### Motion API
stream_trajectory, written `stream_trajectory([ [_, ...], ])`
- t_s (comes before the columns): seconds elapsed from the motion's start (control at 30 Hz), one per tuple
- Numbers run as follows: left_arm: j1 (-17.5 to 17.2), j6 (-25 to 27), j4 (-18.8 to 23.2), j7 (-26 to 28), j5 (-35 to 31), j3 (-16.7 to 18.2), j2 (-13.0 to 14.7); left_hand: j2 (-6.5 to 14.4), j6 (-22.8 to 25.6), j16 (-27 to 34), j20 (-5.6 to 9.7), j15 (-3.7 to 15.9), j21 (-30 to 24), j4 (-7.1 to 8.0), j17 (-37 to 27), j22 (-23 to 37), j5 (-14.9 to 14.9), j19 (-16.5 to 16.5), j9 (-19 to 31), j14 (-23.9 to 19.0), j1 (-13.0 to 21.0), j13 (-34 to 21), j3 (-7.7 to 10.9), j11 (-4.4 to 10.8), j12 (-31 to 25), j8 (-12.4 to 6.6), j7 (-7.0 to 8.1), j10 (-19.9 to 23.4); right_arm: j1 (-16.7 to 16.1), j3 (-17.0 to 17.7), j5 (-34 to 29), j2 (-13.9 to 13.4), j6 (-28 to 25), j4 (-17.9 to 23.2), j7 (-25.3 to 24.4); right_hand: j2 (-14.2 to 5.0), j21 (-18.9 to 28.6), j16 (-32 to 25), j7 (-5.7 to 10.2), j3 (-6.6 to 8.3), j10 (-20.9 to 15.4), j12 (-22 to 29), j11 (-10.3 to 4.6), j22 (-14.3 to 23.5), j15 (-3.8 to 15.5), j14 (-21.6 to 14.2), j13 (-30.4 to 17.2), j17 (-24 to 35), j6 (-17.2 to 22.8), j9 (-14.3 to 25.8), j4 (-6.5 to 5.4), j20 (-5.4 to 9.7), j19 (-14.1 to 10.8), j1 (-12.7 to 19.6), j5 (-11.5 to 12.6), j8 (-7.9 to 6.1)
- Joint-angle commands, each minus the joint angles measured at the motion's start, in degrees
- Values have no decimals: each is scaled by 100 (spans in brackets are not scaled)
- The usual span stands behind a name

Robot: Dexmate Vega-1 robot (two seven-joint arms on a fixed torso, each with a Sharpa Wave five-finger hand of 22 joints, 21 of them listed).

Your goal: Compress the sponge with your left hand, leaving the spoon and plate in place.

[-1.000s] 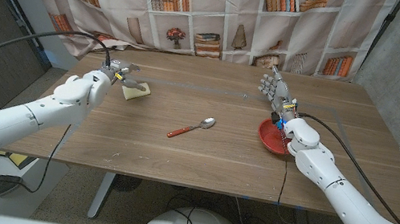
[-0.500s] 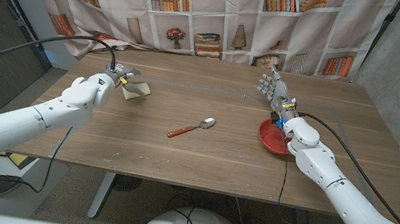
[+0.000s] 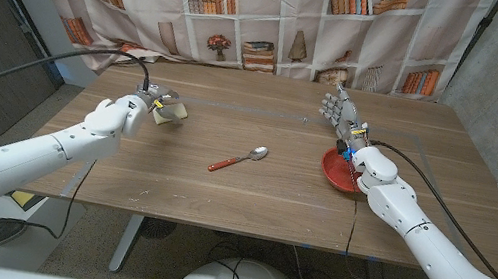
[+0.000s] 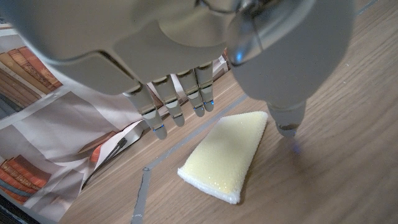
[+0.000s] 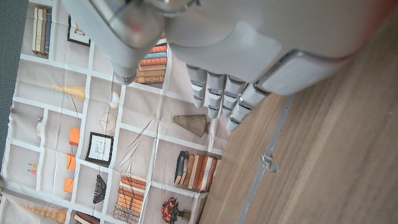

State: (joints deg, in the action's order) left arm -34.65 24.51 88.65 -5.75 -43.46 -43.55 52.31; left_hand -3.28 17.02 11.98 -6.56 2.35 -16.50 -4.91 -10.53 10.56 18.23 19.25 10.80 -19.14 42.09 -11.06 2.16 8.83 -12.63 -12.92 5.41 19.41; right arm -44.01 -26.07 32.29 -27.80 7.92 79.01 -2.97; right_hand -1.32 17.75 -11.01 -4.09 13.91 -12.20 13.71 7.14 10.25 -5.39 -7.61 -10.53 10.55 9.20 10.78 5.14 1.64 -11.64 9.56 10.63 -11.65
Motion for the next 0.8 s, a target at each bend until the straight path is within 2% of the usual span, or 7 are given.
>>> stream_trajectory([
  [0.03,67,-97,-257,128,170,-41,-135,-1,82,-12,-45,343,-32,-60,-18,6,40,117,27,-69,49,-34,-5,8,5,-16,3,63,31,-26,23,20,-92,-54,-13,-21,-9,12,-16,11,-46,-17,17,34,-6,-44,-24,6,33,28,24,-21,-44,52,-23,7],
  [0.4,111,-130,-479,258,412,-40,-180,31,151,9,-103,311,-7,-58,-28,9,52,115,29,-144,78,-36,-3,4,7,-26,-40,102,82,-61,23,69,-137,-137,-15,-25,-22,14,-13,9,-49,-23,14,35,-7,-44,-25,7,36,29,25,-18,-52,51,-23,9],
  [0.8,222,-417,-880,390,728,-120,-308,54,197,16,-148,312,8,-48,-36,12,57,122,30,-185,83,-39,-8,20,7,-29,-35,136,71,-89,-7,63,-252,-49,-110,-29,-36,18,-18,5,-50,-31,16,35,-7,-43,-26,8,38,29,27,-17,-63,51,-23,11],
])
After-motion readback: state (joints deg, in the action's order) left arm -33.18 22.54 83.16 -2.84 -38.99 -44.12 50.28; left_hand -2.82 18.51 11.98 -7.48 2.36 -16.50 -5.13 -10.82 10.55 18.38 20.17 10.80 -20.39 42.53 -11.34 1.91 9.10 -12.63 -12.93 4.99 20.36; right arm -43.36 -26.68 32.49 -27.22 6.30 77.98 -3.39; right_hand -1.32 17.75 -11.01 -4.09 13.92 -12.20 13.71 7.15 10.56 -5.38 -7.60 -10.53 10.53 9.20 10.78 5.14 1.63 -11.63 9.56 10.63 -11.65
